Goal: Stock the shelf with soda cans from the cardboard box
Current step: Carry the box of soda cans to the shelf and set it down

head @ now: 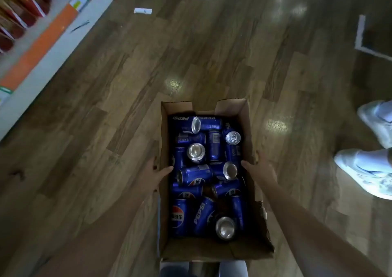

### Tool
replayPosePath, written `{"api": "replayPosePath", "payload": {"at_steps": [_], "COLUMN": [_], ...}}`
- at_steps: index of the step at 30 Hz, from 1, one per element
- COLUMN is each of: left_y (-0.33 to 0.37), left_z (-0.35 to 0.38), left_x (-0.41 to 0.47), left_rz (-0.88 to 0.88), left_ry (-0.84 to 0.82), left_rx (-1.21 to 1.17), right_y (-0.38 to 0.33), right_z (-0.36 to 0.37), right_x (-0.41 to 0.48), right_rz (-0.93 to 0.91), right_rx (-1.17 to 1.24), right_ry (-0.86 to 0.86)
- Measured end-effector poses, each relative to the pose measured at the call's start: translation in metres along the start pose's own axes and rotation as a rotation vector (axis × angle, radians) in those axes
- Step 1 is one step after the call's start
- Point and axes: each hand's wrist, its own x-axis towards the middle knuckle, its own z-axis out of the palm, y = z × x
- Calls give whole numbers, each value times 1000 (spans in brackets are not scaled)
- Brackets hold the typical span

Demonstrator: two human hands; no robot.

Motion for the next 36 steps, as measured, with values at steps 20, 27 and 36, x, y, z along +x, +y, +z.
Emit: {"api": "replayPosePath", "payload": {"at_steps": [20, 27, 36], "left_y": [-9, 19, 94], "left_z": [6, -13, -62], "left_x": [34, 1, -87], "left_rz": [104, 103, 84], "left_ry": [233, 216, 160], "left_rx": [695, 723, 767], "right_y": [19, -3, -64], "right_z": [-11, -43, -114], "right_x": [6, -31, -102], "right_rz": [-115, -59, 11], "right_rx": [-90, -95, -84], "right_ry": [-70, -74, -80]}}
